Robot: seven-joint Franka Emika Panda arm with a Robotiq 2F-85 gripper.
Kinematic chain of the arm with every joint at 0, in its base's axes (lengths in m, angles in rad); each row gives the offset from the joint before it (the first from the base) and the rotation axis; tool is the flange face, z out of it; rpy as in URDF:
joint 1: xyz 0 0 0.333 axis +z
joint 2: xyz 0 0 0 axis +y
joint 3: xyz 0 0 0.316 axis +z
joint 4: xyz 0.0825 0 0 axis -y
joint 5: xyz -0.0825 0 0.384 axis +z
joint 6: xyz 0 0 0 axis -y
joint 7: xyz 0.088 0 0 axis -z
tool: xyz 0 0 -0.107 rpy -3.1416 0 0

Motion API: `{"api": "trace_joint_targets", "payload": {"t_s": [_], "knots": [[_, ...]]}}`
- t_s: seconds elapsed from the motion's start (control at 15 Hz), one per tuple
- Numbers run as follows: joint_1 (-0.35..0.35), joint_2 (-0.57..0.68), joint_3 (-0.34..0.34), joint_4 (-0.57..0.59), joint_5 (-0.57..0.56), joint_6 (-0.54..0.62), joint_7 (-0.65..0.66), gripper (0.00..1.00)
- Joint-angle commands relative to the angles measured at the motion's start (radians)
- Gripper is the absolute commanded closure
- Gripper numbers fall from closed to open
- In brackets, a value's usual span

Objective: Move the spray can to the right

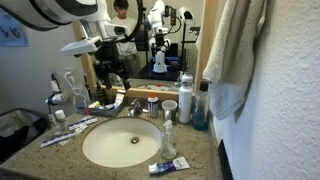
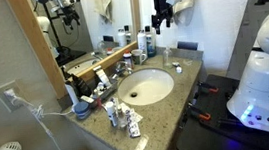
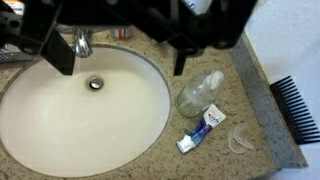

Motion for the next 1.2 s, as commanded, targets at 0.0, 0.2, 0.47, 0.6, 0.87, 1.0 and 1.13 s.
{"api": "trace_joint_targets", "payload": {"t_s": [0.0,0.2,0.47,0.6,0.87,1.0,1.13], "knots": [[0.006,0.000,-0.006,0.002,-0.002,-0.003,0.001,0.00],[0.006,0.000,-0.006,0.002,-0.002,-0.003,0.001,0.00],[-0.003,0.048,-0.007,0.022,-0.002,0.029,0.036,0.00],[-0.009,0.122,-0.008,0.056,0.008,0.071,0.097,0.00],[-0.010,0.299,-0.010,0.158,0.022,0.183,0.254,0.00],[-0.004,0.394,-0.016,0.226,0.019,0.239,0.343,0.00],[0.013,0.489,-0.026,0.304,0.012,0.286,0.421,0.00]]}}
